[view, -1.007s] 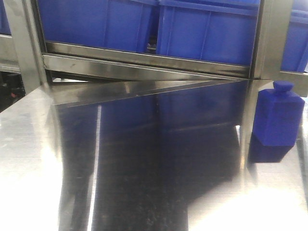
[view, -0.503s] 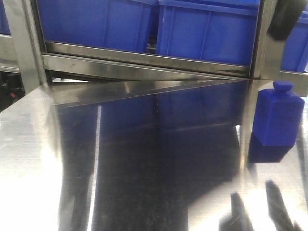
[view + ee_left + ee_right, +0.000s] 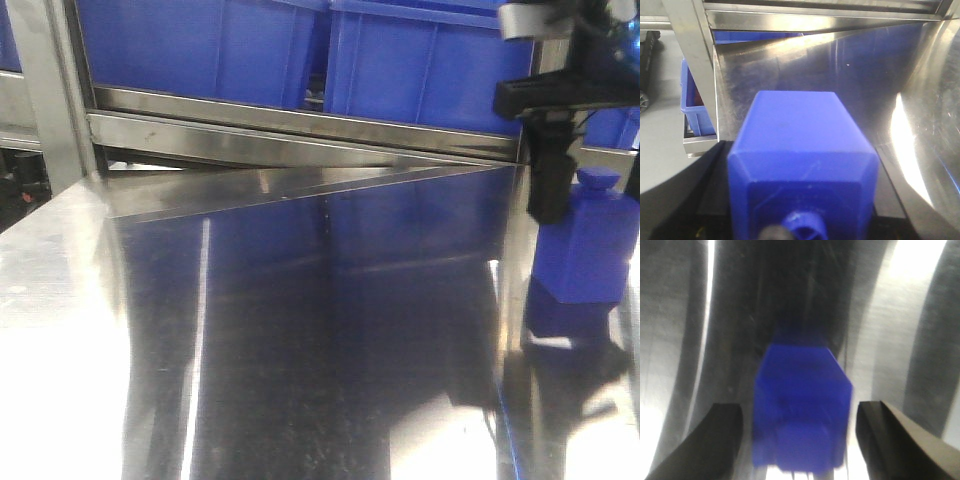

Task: Pick and sort blue part to right shelf
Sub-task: 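Lower the right gripper onto the other blue part and close, then lift the blue part with the right gripper, holding both parts, then turn the base away from the table while holding both parts, then drive the base up to the shelf of blue bins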

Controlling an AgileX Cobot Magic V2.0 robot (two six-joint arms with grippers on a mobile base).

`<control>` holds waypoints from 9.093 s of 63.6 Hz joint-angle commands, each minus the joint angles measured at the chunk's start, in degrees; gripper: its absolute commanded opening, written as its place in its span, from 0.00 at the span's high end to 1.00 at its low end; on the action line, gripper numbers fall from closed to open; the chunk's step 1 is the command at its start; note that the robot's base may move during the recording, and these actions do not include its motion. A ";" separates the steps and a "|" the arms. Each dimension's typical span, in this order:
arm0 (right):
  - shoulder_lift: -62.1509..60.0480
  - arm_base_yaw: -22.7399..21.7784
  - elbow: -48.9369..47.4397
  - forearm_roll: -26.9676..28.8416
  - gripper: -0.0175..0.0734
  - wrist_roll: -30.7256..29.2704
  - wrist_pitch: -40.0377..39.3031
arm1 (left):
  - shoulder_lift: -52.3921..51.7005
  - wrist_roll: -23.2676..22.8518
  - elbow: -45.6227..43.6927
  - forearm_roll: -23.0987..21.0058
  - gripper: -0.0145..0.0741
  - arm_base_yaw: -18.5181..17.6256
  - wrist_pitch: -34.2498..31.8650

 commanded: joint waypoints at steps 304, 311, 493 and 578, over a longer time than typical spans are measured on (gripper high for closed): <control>-92.98 -0.13 40.96 -13.21 0.53 0.07 -27.26 | -36.71 -13.74 17.73 22.28 0.48 -0.39 -8.51; -92.98 -0.13 40.96 -13.21 0.53 0.07 -27.26 | -36.71 -13.74 17.73 22.28 0.48 -0.39 -8.51; -92.98 -0.13 40.96 -13.21 0.53 0.07 -27.26 | -36.71 -13.74 17.73 22.18 0.48 -0.39 -8.51; -92.98 -0.13 40.96 -13.21 0.53 0.07 -27.26 | -36.71 -13.74 17.73 22.18 0.48 -0.39 -8.51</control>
